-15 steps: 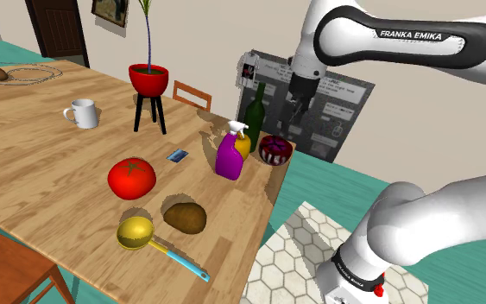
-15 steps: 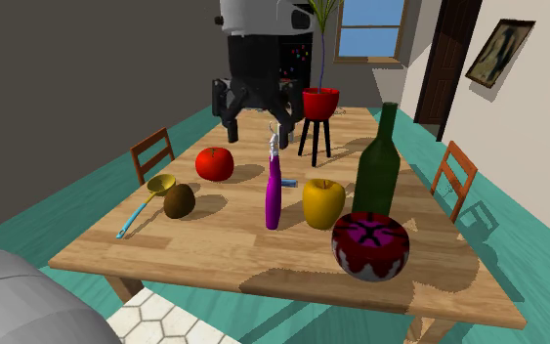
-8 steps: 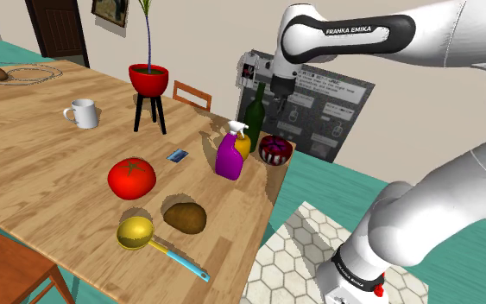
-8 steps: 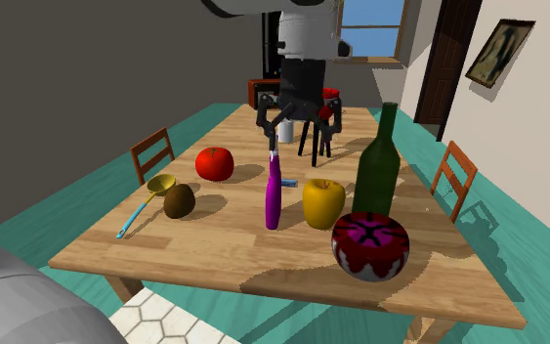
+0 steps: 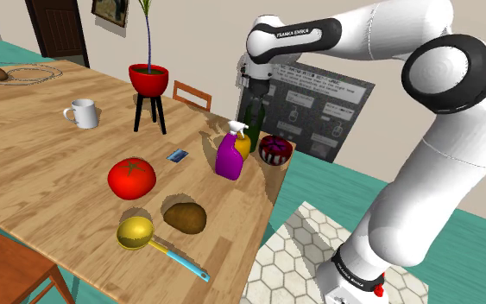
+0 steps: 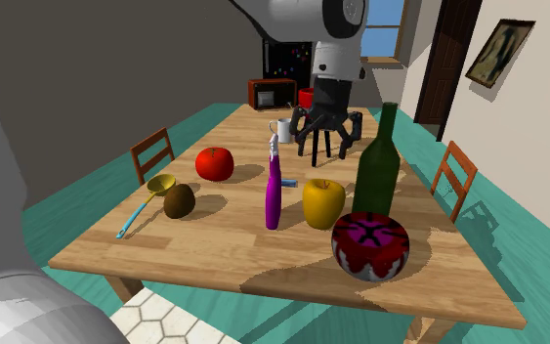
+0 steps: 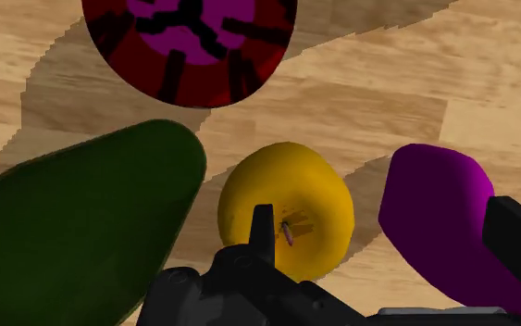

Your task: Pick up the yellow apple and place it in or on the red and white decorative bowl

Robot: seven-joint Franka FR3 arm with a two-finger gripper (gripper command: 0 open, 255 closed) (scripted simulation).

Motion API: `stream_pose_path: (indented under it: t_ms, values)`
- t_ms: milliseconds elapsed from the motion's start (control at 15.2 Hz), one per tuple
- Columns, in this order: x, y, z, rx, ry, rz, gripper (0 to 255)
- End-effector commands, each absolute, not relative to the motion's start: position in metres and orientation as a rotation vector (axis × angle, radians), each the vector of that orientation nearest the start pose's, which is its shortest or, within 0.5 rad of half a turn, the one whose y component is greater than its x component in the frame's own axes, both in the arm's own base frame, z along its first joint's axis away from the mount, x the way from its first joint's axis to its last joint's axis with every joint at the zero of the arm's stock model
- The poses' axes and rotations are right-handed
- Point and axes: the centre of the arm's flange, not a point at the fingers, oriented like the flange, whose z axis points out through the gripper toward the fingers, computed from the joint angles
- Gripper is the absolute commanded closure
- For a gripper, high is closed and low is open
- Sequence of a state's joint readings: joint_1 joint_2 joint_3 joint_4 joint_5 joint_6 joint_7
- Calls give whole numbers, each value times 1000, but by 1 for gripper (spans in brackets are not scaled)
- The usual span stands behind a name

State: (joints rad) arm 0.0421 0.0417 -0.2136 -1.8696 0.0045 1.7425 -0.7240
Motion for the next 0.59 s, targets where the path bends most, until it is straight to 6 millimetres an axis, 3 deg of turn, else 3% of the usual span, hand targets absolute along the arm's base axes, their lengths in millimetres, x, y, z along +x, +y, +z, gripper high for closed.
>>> stream_pose_path:
  t_ms: [0,264,528]
  values:
    - [575,-93,460,-2905,-926,258,0]
    - [623,-91,436,-2823,-1078,297,0]
    - [619,-91,415,-2823,-1078,297,0]
